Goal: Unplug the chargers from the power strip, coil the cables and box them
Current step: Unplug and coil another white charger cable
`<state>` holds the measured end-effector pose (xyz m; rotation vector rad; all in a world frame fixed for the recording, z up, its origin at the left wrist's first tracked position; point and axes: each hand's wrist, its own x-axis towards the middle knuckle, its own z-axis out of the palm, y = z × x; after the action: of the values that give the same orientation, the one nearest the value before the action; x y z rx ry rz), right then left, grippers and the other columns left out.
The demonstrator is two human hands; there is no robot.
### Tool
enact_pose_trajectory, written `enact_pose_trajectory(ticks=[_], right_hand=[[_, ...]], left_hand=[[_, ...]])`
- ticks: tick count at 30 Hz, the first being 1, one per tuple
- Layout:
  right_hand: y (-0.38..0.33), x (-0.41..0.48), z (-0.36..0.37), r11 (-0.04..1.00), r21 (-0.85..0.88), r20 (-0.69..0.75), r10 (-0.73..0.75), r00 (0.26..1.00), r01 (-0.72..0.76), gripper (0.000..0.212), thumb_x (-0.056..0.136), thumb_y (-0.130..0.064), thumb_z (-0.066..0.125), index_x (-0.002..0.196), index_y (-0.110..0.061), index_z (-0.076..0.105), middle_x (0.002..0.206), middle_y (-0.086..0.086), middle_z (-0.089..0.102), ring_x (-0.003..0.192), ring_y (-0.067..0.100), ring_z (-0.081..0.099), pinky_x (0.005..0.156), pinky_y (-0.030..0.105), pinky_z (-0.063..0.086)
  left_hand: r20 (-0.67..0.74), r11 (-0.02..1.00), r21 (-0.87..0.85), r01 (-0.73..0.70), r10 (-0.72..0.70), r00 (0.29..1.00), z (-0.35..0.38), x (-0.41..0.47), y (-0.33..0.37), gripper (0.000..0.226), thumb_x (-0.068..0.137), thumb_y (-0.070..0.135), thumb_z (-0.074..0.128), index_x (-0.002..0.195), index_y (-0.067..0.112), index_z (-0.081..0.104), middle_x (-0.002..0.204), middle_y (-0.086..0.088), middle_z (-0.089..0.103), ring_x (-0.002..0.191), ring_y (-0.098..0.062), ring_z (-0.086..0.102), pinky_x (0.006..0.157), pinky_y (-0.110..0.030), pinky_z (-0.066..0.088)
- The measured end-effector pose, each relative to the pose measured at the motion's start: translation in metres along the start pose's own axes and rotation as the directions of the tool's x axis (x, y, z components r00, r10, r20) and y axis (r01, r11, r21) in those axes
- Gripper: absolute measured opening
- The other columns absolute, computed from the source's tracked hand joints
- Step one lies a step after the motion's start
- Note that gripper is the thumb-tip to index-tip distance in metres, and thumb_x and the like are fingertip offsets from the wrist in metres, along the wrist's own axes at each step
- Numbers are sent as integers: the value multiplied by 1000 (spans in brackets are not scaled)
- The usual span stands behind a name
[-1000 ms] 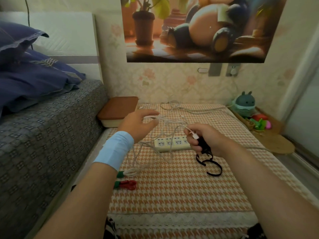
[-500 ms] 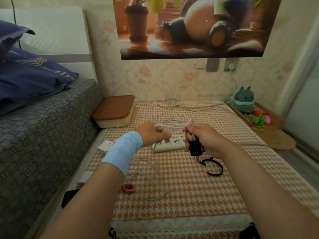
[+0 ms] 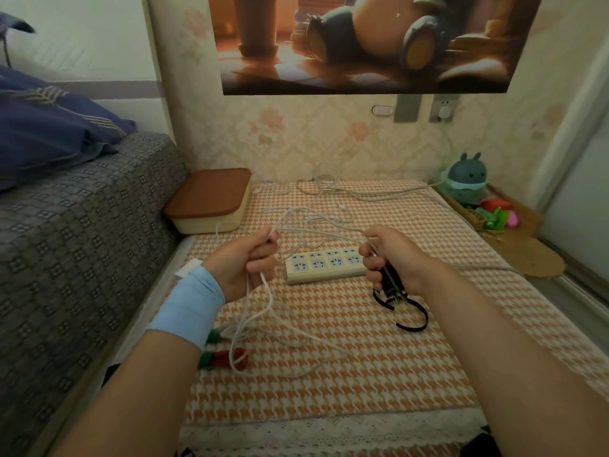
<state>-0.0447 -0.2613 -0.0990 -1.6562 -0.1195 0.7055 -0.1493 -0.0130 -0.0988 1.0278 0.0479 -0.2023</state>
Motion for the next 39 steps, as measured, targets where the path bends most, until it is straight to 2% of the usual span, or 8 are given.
enact_pose_trajectory(ticks=[3,7,11,16,21,26,32,39], right_hand=[[-1,-1,3,998,-61,100,20,995,-14,41,102,-48,45,79,-15,50,55,-3,29,45,16,34,49,30,32],[3,-5,8,960,-277,86,-18,996,41,47,105,-48,43,107,-6,65,58,-2,31,47,16,35,51,31,33],[-1,-9,21,921,-360,150,-98,984,147,43,107,-43,42,108,-10,70,59,0,32,48,17,35,49,30,35],[-6,-15,30,913,-265,278,-235,931,310,40,108,-34,42,86,-11,65,55,1,30,45,19,35,50,30,35],[-7,-17,16,898,-143,65,-412,909,417,40,110,-22,38,76,-11,57,48,-3,31,41,16,37,46,29,40],[-1,-9,-6,911,-224,-158,-384,909,346,37,110,-26,37,92,-10,65,51,-4,39,49,18,51,51,31,45],[3,-11,7,946,-141,12,-294,956,293,36,110,-27,39,104,-9,69,62,-1,48,50,14,48,51,31,45],[4,-23,33,955,-198,177,-186,966,220,58,88,-63,63,105,-9,73,63,-1,44,49,14,42,48,28,37]], left_hand=[[-119,993,120,10,5,993,-12,1,1,20,100,25,42,95,13,57,58,6,43,44,-9,43,48,-23,48],[-426,531,802,274,186,885,-23,8,-3,35,95,-5,45,121,16,55,102,-1,66,78,-12,62,62,-20,50],[-266,446,889,-103,687,676,10,10,-2,43,92,-3,43,120,24,61,118,5,64,106,-12,59,91,-26,45],[62,63,994,-93,375,925,50,14,-24,60,87,40,65,143,32,43,139,10,53,124,-8,50,105,-32,42],[-149,361,929,78,172,974,28,20,-30,21,92,30,63,96,10,70,58,-1,60,52,-19,57,65,-33,58],[-117,928,372,-30,79,990,29,18,-7,31,102,33,45,87,12,62,57,6,26,47,-9,29,58,-32,56],[-150,990,-120,-76,58,987,31,29,-7,40,105,36,34,77,15,54,52,8,24,37,-7,19,33,-19,21],[-226,929,-265,-258,200,953,51,34,-16,41,105,35,31,74,16,49,47,8,21,34,-7,17,29,-19,20]])
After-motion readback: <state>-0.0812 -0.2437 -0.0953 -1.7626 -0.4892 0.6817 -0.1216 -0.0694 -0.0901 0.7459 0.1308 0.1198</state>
